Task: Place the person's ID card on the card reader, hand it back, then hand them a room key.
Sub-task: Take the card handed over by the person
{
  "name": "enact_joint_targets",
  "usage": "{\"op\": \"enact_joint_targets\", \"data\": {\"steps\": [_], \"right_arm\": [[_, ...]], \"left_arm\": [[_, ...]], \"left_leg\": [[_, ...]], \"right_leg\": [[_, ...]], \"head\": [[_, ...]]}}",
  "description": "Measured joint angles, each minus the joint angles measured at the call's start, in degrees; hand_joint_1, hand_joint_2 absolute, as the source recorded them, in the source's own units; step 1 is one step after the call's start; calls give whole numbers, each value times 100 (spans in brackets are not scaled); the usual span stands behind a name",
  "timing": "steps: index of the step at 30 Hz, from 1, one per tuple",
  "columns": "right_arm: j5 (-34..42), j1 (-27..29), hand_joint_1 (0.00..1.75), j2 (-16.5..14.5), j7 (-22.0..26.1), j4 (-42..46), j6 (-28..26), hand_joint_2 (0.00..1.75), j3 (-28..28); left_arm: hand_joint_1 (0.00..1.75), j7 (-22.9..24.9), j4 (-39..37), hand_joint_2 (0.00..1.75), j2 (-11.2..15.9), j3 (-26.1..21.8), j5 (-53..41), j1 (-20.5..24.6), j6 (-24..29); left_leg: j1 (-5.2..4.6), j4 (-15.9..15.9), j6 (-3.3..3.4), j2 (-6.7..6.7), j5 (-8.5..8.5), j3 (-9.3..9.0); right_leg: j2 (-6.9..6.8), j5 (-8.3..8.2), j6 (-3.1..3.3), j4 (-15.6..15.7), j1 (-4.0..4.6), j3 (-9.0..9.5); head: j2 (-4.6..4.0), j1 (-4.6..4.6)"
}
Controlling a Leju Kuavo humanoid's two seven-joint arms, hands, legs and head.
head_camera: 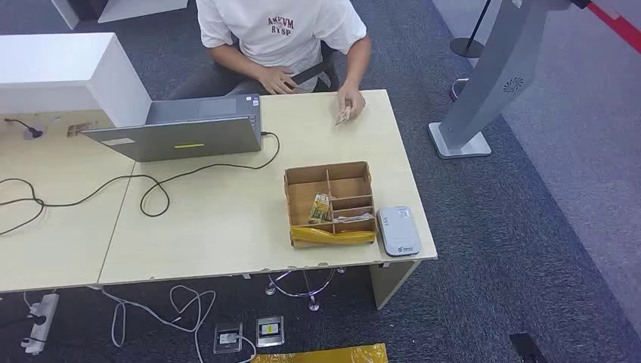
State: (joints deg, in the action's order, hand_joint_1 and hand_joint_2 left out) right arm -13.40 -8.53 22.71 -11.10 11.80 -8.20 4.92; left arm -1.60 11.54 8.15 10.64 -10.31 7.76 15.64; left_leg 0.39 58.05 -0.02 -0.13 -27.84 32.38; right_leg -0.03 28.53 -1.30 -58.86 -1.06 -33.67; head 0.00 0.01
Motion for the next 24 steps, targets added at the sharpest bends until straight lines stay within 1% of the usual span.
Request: {"op": "enact_joint_targets", "data": {"steps": [5, 8, 17, 20, 24], "right_arm": [[137, -107, 0, 70, -10, 0, 0, 175, 10], [215, -289, 0, 297, -37, 2, -13, 175, 59], [118, -1175, 0, 1390, -156, 84, -12, 175, 224], [-47, -1668, 0, 1784, -169, 159, 10, 175, 274], [-344, -2524, 0, 2344, -258, 267, 125, 175, 277]], "left_arm": [[0, 0, 0, 0, 12, 3, 7, 6, -1], [0, -3, 0, 0, 34, 4, 8, 9, 4], [0, -49, 0, 0, 76, 32, -5, 22, 64], [0, -85, 0, 0, 79, 43, 2, 24, 69], [0, -123, 0, 0, 81, 56, 8, 30, 82]], "left_leg": [[-2, 0, 0, 0, 0, 0], [-7, 0, 1, 1, 1, 0], [-21, 1, 5, 1, 3, 1], [-27, 1, 6, 4, 4, 1], [-33, 1, 11, 3, 7, 1]], "right_leg": [[0, -1, 0, 0, -2, 1], [0, -3, 0, 0, -7, 1], [-2, -8, -6, -1, -21, 2], [0, -10, -6, -3, -28, -2], [-4, -12, -7, -7, -33, -3]], "head": [[0, -1], [0, -2], [0, -1], [0, -2], [0, -1]]}}
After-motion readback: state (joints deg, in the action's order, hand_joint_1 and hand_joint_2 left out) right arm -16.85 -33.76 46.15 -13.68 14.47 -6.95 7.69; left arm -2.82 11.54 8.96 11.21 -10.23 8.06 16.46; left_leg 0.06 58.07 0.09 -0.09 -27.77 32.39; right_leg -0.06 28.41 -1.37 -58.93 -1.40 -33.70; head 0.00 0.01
